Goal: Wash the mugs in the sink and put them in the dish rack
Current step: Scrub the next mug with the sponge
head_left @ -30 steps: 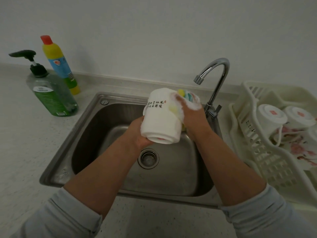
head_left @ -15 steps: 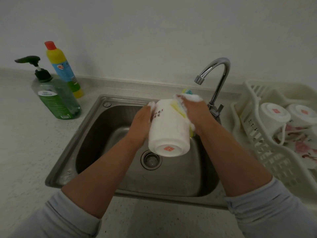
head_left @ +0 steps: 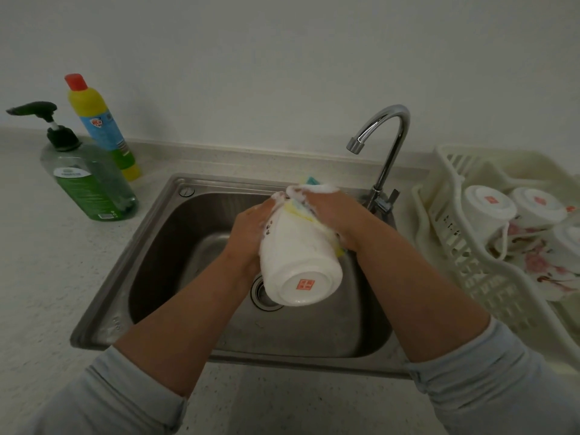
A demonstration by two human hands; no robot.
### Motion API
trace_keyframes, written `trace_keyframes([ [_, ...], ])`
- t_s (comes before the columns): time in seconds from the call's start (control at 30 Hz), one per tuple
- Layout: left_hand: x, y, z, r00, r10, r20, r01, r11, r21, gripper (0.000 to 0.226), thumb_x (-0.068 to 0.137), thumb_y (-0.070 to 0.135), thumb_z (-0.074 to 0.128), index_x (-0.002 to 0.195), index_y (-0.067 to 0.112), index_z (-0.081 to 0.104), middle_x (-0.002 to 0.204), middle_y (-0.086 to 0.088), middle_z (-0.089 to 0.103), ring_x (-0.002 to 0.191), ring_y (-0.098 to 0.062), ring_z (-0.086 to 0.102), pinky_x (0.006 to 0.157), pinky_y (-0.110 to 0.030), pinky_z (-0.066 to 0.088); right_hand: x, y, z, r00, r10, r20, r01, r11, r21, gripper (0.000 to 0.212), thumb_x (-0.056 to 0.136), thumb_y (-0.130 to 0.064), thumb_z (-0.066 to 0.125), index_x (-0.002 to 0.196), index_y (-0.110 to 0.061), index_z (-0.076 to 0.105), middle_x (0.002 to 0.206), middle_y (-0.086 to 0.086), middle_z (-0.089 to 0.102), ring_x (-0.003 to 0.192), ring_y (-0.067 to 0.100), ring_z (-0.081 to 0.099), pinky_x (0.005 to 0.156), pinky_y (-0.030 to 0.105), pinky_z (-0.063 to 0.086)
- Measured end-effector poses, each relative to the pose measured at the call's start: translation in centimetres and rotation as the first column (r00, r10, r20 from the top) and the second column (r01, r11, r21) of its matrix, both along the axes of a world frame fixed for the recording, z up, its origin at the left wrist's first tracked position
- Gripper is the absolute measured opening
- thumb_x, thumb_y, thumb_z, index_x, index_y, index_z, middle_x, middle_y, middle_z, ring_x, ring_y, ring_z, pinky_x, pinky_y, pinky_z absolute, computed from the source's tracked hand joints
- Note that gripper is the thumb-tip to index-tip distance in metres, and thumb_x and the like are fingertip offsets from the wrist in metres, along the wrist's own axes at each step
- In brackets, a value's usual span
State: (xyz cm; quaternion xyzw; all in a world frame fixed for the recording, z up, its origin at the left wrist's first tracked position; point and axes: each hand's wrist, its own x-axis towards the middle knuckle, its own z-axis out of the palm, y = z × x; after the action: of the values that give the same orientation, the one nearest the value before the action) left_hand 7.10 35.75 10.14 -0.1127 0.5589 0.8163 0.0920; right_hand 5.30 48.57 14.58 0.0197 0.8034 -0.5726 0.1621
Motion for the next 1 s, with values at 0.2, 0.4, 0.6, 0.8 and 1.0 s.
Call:
trace_keyframes([
  [0.2, -0.6, -0.4, -0.8, 0.997, 0.072, 0.005, -0.072, 0.997, 0.009, 0.022, 0.088, 0.023, 0.061, 0.092, 0.001, 0.063, 0.091, -0.02, 0.061, 0.082, -0.03, 0.058, 0.074, -0.036, 0.054, 0.8, -0.4, -1.3, 0.998, 0.031, 0.059, -0.032, 0.999, 0.013, 0.046, 0.088, -0.042, 0.059, 0.127, -0.024, 0.041, 0.116, 0.006, 0.057, 0.101, 0.023, 0.061, 0.089, 0.042, 0.052],
  [0.4, -1.8, -1.4, -1.1, 0.981, 0.193, 0.02, -0.193, 0.981, -0.033, 0.022, 0.085, 0.021, 0.066, 0.064, 0.017, 0.072, 0.079, -0.007, 0.064, 0.078, -0.023, 0.059, 0.079, -0.038, 0.052, 1.1, -0.2, -1.1, 0.994, 0.096, -0.042, -0.099, 0.991, -0.085, 0.017, 0.094, -0.015, 0.048, 0.092, -0.028, 0.059, 0.082, -0.007, 0.06, 0.074, 0.008, 0.058, 0.077, 0.029, 0.05],
  [0.6, -2.3, -1.8, -1.6, 0.984, 0.169, 0.051, -0.168, 0.986, -0.013, 0.014, 0.09, 0.024, 0.059, 0.087, 0.011, 0.065, 0.088, -0.011, 0.064, 0.087, -0.029, 0.061, 0.089, -0.046, 0.052, 0.6, -1.0, -2.3, 0.997, 0.04, -0.065, -0.047, 0.993, -0.111, 0.019, 0.094, -0.015, 0.046, 0.095, -0.031, 0.056, 0.1, 0.0, 0.065, 0.092, 0.016, 0.063, 0.09, 0.034, 0.051],
  [0.8, -1.9, -0.4, -2.6, 0.99, -0.058, 0.13, 0.003, 0.922, 0.387, 0.06, 0.089, 0.039, 0.053, 0.136, 0.003, 0.044, 0.134, -0.026, 0.047, 0.107, -0.037, 0.055, 0.087, -0.046, 0.052, -0.9, -1.0, -1.8, 0.992, 0.031, -0.123, -0.038, 0.998, -0.055, 0.036, 0.095, -0.03, 0.043, 0.129, -0.027, 0.051, 0.129, 0.002, 0.051, 0.11, 0.016, 0.054, 0.104, 0.04, 0.041],
  [1.0, -2.6, -0.9, -2.8, 0.983, 0.112, 0.145, -0.139, 0.972, 0.19, 0.021, 0.091, 0.028, 0.058, 0.094, 0.009, 0.063, 0.097, -0.017, 0.063, 0.086, -0.03, 0.062, 0.085, -0.044, 0.053, 0.4, -0.1, -3.3, 0.966, 0.095, -0.242, -0.098, 0.995, 0.002, 0.008, 0.094, -0.028, 0.052, 0.099, -0.034, 0.054, 0.113, -0.002, 0.056, 0.105, 0.016, 0.055, 0.098, 0.035, 0.044],
])
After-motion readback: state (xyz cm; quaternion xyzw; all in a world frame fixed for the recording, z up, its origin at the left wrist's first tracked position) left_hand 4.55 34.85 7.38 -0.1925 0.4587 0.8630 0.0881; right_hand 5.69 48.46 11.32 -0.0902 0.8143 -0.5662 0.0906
